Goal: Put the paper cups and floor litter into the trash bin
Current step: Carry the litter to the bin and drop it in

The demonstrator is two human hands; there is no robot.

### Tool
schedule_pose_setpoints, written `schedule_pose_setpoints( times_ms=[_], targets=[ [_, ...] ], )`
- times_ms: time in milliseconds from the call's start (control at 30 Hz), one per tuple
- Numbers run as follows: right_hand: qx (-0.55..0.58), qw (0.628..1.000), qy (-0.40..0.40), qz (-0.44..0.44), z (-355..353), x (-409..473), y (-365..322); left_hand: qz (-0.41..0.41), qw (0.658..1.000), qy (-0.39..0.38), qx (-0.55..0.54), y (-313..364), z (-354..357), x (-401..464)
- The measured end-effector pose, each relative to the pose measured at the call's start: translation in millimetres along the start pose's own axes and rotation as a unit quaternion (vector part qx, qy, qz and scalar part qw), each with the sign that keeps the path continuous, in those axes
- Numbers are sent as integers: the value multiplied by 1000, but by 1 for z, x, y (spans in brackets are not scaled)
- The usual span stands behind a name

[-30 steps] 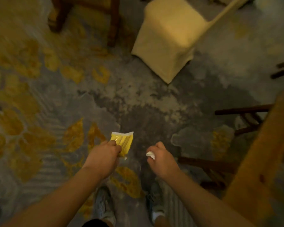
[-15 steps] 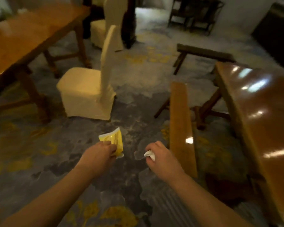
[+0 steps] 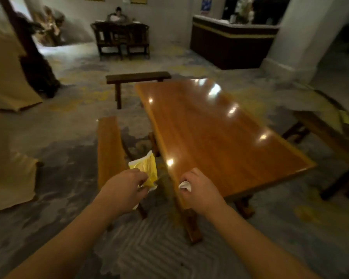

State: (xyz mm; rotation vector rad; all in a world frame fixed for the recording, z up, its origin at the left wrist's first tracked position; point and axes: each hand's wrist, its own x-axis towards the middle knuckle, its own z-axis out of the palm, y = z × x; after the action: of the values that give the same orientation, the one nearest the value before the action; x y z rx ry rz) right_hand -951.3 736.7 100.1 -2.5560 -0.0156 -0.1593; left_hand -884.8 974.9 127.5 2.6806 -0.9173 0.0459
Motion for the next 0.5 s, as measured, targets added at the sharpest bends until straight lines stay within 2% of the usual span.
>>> schedule_pose_setpoints(
  times_ms=[100, 267, 500],
  targets=[
    [-23, 998, 22, 55, -63, -29, 78, 43, 999, -10, -7, 88, 26, 53],
    [-16, 988, 69, 134, -136, -69, 166, 105, 994, -38, -3, 182, 60, 121],
    [-27, 968, 110, 225, -207, -95, 280, 181, 980, -82, -28, 278, 113, 234]
  ],
)
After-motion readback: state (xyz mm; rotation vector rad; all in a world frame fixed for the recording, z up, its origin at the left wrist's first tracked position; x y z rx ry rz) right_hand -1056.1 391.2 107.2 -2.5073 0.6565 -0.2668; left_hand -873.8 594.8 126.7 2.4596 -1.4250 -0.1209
